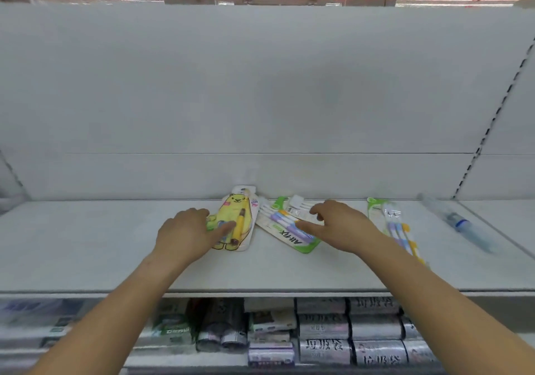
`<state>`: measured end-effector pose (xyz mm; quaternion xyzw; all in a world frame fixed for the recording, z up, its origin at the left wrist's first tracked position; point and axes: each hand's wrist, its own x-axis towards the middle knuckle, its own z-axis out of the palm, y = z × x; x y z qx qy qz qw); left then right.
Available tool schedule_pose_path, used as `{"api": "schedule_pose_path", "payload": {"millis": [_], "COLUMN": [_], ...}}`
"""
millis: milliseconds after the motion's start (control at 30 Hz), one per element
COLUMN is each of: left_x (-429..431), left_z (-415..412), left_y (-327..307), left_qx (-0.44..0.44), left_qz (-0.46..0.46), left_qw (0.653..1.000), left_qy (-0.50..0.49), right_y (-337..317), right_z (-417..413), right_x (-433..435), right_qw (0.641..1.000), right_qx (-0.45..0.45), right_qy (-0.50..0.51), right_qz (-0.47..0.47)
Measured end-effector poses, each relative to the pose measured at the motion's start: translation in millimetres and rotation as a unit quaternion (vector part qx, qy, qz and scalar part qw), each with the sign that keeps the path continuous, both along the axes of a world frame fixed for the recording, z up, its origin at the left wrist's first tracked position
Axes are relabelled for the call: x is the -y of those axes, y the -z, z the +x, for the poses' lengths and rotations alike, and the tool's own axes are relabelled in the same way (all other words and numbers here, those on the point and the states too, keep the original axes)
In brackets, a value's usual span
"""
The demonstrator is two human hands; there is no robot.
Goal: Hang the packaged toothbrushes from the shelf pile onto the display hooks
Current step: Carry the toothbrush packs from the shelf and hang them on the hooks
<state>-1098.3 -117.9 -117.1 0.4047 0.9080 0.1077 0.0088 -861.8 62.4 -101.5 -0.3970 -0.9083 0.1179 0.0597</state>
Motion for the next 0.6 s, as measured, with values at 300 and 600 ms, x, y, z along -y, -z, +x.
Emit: {"api": "schedule_pose_path", "payload": {"millis": [300, 600], "left_x": [-25.2, -26.9], "left_z": [-11.9, -26.7], "left_y": [4.0, -2.6], "left_qx": [0.053, 0.234], "left_qz": [-0.026, 0.063], "left_qw": [0.998, 0.97], "left_qy": [-0.012, 0.035], "right_y": [13.3, 5.7], "right_z": [-51.6, -57.9], "right_x": [6.7, -4.6], "right_qw": [0.988, 0.984], "right_qx": [0.148, 0.112], "right_qy": [0.044, 0.063], "right_qz": [-0.008, -0.125]}}
